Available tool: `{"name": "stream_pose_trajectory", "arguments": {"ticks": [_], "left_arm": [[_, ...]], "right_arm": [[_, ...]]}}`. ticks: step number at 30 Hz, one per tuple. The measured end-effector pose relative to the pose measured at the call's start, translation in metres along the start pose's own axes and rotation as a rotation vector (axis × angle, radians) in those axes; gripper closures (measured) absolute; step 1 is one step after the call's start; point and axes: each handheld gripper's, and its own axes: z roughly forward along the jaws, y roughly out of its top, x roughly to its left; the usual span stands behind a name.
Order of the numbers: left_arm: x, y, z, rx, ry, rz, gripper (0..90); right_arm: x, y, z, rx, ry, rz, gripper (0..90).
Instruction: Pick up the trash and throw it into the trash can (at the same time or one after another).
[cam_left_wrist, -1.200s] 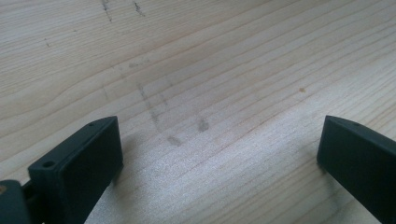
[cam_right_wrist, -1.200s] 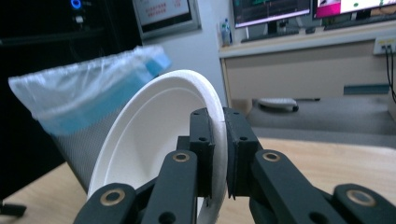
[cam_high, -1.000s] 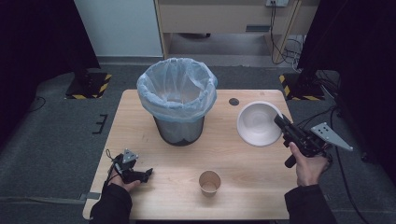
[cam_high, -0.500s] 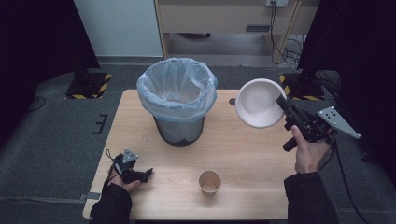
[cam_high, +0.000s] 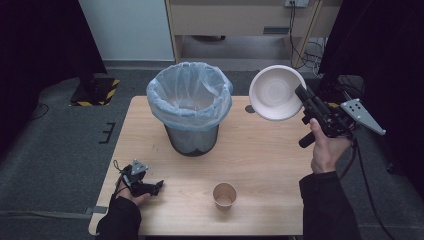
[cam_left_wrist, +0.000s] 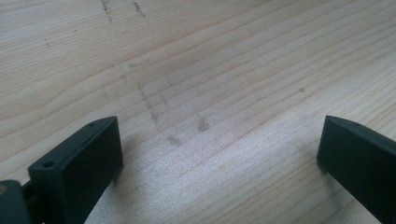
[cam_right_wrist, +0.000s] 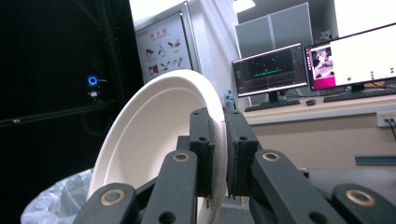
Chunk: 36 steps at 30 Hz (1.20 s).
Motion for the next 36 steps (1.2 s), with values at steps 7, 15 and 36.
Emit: {"name": "stream_pose_trajectory", "arguments": {"ticks": [7,15,36], "left_arm": [[0.0,0.0,0.0,0.0,0.0,0.0,0.0],[0.0,0.0,0.0,0.0,0.0,0.0,0.0],[0.0,0.0,0.0,0.0,0.0,0.0,0.0]], "right_arm": [[0.01,0.012,0.014,-0.021,0.017,-0.017,83.6],[0.022,0.022,0.031,-0.037,0.035,-0.031,83.6],[0.053,0.023,0.081,-0.032,0.08,-0.041,83.6]]}}
